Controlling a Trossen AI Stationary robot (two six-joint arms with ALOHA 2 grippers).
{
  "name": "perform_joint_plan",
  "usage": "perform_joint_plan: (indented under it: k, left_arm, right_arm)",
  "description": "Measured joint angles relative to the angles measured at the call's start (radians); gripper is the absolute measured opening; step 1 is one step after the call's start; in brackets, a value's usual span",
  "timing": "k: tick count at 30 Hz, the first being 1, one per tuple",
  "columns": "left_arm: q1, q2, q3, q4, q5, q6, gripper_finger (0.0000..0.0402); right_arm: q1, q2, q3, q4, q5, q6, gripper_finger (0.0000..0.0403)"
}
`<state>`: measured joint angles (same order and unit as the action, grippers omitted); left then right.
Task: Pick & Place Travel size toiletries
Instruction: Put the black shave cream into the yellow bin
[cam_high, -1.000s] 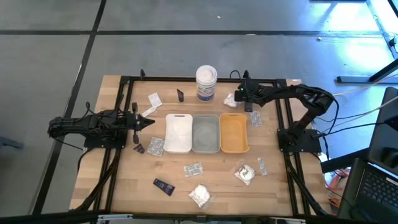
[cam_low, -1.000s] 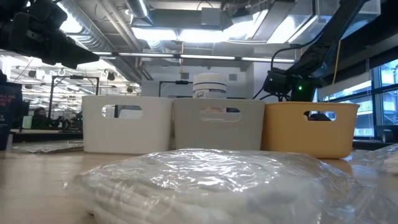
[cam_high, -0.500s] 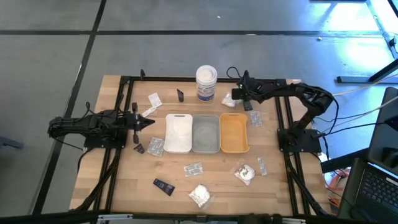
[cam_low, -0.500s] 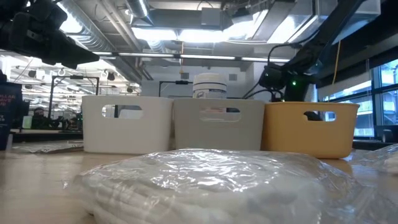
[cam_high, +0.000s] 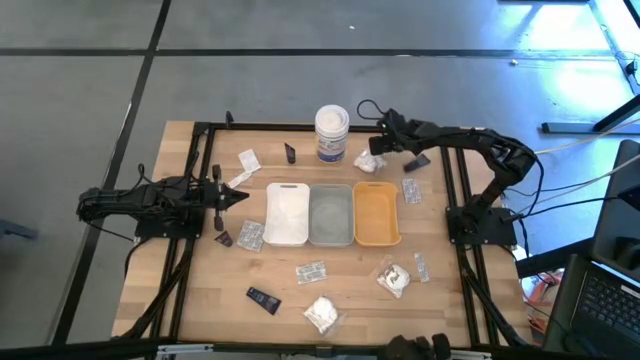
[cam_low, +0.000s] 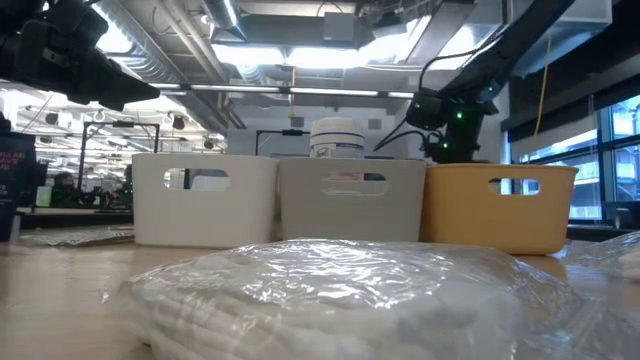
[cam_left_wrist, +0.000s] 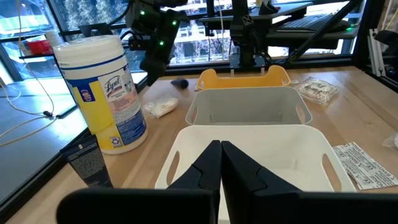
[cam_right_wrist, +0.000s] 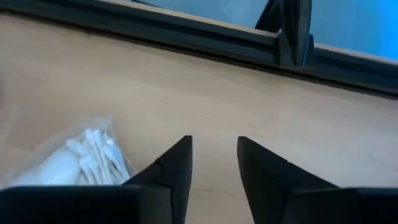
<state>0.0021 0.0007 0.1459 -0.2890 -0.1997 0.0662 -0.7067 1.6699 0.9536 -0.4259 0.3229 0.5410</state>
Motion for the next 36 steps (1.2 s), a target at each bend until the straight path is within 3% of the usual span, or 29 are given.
perform_joint_plan:
  k: [6, 11, 16, 19, 24, 31, 36]
  left_arm:
    - [0.0, 0.0, 0.0, 0.0, 0.0, 0.0, 0.0004]
    - [0.0, 0.0, 0.0, 0.0, 0.0, 0.0, 0.0004]
    - [0.0, 0.0, 0.0, 0.0, 0.0, 0.0, 0.0004]
    - [0.0, 0.0, 0.0, 0.0, 0.0, 0.0, 0.0004]
    - [0.0, 0.0, 0.0, 0.0, 0.0, 0.0, 0.0004]
    - [0.0, 0.0, 0.0, 0.0, 0.0, 0.0, 0.0004]
    - [0.0, 0.0, 0.0, 0.0, 0.0, 0.0, 0.0004]
  right_arm:
    - [0.0, 0.0, 0.101, -0.244, -0.002, -0.342, 0.0098]
    - [0.0, -0.001, 0.188, -0.553, -0.001, -0.369, 0.008]
    - [0.006, -0.009, 0.209, -0.715, 0.001, -0.457, 0.007]
    - [0.025, -0.029, 0.194, -0.741, -0.03, -0.541, 0.0064]
    - [0.054, -0.099, 0.176, -0.739, -0.185, -0.664, 0.0051]
    - [0.067, -0.298, 0.175, -0.677, -0.33, -0.702, 0.0026]
    - [0.067, -0.443, 0.175, -0.618, -0.298, -0.686, 0.0011]
